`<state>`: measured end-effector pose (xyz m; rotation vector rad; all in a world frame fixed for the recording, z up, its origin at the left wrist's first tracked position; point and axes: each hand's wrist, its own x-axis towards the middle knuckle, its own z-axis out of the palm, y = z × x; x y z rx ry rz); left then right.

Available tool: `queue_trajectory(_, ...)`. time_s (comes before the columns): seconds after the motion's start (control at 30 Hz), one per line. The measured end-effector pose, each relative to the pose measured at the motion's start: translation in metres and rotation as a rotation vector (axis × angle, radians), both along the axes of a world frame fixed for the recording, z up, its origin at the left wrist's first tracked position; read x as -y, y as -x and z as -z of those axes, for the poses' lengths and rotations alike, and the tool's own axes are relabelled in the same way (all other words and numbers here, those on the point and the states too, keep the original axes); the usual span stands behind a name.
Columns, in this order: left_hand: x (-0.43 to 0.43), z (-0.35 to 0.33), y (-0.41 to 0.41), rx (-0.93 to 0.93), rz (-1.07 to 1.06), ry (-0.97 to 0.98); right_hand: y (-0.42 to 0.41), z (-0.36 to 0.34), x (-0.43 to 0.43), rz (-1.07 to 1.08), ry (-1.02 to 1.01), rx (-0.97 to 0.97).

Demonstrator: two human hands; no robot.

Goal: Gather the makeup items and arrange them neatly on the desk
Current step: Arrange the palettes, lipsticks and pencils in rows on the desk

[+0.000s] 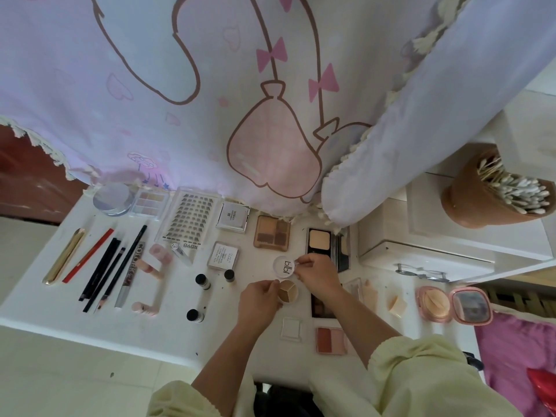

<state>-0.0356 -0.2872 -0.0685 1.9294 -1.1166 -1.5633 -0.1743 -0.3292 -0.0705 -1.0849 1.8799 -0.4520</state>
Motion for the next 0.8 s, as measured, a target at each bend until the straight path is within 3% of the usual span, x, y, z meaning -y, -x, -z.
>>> queue_trajectory(0.33,-0.003,0.004,0.009,0.037,0.126,0.002,0.003,-0.003,-0.007,-0.076,-0.013,0.007)
queue_trajectory(0.63,-0.013,-0.008,-0.004,0.114,0.030,0.129,0.003,-0.020,-0.008,-0.178,0.103,-0.078)
queue_trajectory(0.8,-0.039,-0.020,-0.022,0.166,-0.116,0.260,-0.023,-0.030,-0.010,-0.228,0.178,0.005)
